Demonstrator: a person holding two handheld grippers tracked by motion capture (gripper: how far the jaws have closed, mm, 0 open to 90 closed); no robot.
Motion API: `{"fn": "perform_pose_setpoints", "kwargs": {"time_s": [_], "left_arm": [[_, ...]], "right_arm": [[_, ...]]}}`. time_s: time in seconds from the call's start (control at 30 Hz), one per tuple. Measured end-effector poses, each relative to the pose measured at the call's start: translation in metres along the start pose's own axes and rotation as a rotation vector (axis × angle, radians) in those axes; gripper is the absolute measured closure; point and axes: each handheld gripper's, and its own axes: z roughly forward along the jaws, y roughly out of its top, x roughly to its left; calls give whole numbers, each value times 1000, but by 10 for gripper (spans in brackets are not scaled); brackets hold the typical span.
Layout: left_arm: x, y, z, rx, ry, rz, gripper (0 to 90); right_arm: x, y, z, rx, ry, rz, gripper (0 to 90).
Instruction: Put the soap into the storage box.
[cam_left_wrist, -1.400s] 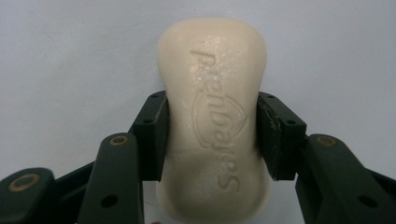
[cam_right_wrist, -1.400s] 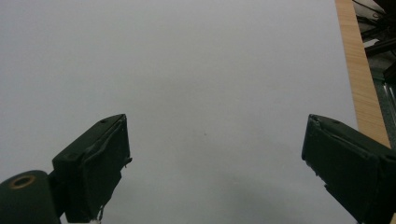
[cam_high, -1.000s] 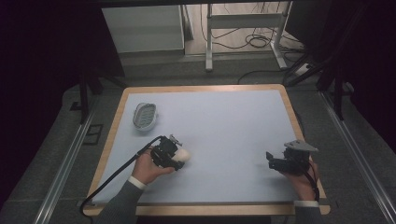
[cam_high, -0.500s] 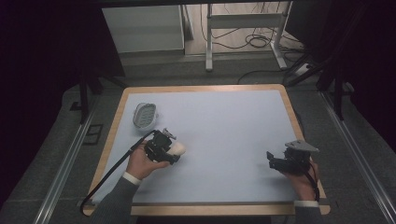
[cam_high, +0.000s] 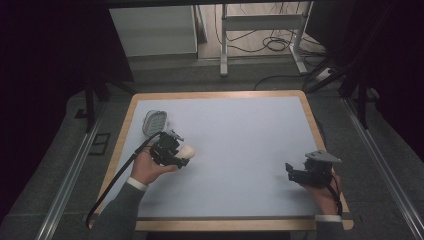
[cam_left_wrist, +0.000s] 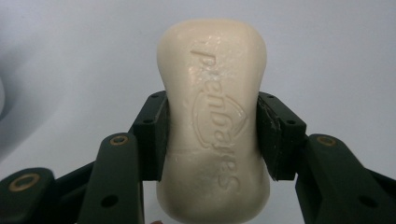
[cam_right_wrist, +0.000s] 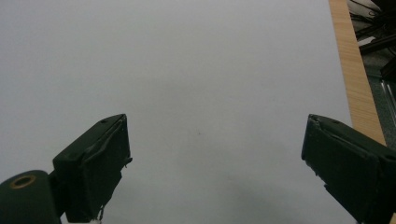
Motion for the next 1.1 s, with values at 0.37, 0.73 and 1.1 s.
{"fn": "perform_pose_setpoints", "kwargs": {"time_s": [0.37,0.73,1.1], "left_arm": [[9,1,-1,0,17,-10,495],[21,3,-6,-12,16,-34,495],[31,7,-10,-13,31,-41,495]], "right_arm": [[-2,0,0,1,-5,1,78],[-1,-1,1,9,-6,-2,78],[-2,-2,1,15,-6,-4,78]]}}
